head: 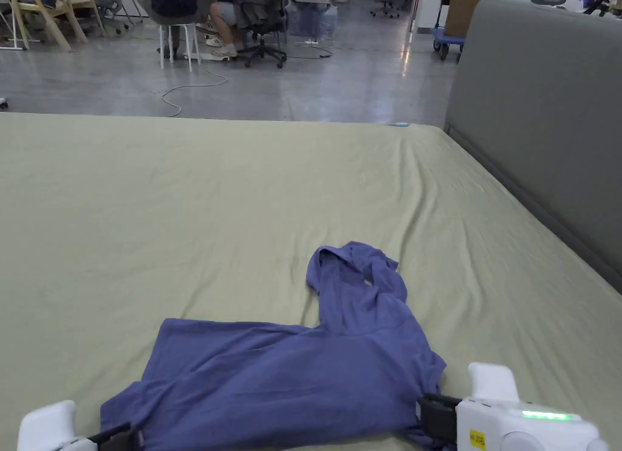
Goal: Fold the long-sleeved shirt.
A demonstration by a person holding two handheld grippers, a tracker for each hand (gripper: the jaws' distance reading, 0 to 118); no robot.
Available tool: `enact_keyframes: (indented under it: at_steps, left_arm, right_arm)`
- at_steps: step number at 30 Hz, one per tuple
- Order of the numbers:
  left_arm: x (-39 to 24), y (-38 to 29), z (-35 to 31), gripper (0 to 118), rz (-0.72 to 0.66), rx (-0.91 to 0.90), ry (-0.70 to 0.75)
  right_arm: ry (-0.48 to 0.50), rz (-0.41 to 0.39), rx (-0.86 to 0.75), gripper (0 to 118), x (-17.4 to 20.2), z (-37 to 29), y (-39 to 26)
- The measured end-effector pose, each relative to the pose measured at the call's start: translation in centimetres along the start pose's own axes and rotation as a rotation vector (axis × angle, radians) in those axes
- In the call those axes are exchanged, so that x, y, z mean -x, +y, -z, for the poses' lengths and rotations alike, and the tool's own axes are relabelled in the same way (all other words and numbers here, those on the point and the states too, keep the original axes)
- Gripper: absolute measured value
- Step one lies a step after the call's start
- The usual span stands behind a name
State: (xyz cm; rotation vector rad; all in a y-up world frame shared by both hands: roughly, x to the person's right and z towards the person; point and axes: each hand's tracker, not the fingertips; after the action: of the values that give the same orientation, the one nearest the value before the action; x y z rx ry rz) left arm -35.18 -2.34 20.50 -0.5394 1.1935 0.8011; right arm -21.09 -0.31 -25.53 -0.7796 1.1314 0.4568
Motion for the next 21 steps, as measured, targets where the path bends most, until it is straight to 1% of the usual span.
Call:
enact_keyframes:
  at_steps: [1, 2, 4, 5, 6, 7, 9, 10, 11, 12, 13, 14, 15, 16, 17, 18, 21]
  left_arm:
    - [0.0, 0.3, -0.8, 116, -0.002, -0.018, -0.001]
    - [-0.1, 0.7, -2.0, 118, -0.015, -0.074, -0.017]
    - [-0.3, 1.8, -3.4, 117, -0.022, -0.126, -0.033]
    - [-0.3, 2.4, -3.7, 100, -0.02, -0.11, -0.025]
    - [-0.3, 2.7, -4.0, 55, -0.016, -0.12, -0.018]
    - [-0.4, 3.1, -4.1, 0, 0.002, -0.136, -0.007]
    - [-0.3, 3.4, -3.7, 0, 0.021, -0.144, 0.077]
    - [-0.2, 3.5, -3.8, 0, 0.018, -0.138, 0.031]
    - [-0.1, 3.6, -3.8, 0, -0.015, -0.135, 0.014]
    - [0.2, 3.8, -3.4, 5, -0.031, -0.142, 0.015]
    - [0.4, 4.1, -2.7, 31, -0.027, -0.142, 0.027]
    - [0.3, 4.2, -2.0, 80, -0.005, -0.126, 0.059]
    - [0.3, 4.3, -1.2, 102, 0.007, -0.097, 0.092]
    - [0.7, 4.4, 0.0, 103, 0.012, -0.05, 0.106]
    - [0.8, 4.4, 0.8, 100, 0.007, -0.05, 0.091]
    - [0.9, 4.4, 1.4, 101, 0.005, -0.046, 0.085]
    - [1.2, 4.8, 4.0, 101, 0.008, -0.003, 0.128]
  right_arm:
    - [0.0, -0.004, -0.039, 103, -0.2, -1.1, 0.6]
    - [0.007, -0.004, -0.087, 104, -0.4, -2.3, 1.3]
    - [-0.012, 0.008, -0.105, 101, -0.6, -3.5, 2.5]
    - [-0.023, 0.016, -0.108, 80, -0.5, -3.9, 2.9]
    - [-0.018, 0.013, -0.119, 40, -0.5, -4.1, 3.2]
    - [-0.017, 0.003, -0.122, 0, -0.4, -4.2, 3.5]
    - [-0.03, -0.011, -0.116, 0, -0.1, -4.2, 3.6]
    - [0.002, -0.024, -0.102, 0, -0.1, -4.4, 3.7]
    - [0.043, -0.019, -0.095, 0, 0.0, -4.1, 3.6]
    - [0.037, -0.011, -0.101, 0, 0.1, -4.2, 3.5]
    - [0.036, -0.012, -0.102, 0, 0.2, -4.3, 3.4]
    - [0.034, -0.022, -0.096, 0, 0.2, -4.2, 3.4]
    - [0.026, -0.033, -0.088, 0, 0.7, -3.7, 3.3]
    - [0.023, -0.036, -0.083, 0, 0.7, -3.6, 3.3]
    - [0.025, -0.034, -0.079, 0, 0.6, -3.6, 3.3]
    - [0.031, -0.031, -0.073, 0, 0.4, -3.6, 3.2]
    - [0.033, -0.034, -0.06, 0, 0.7, -3.1, 3.0]
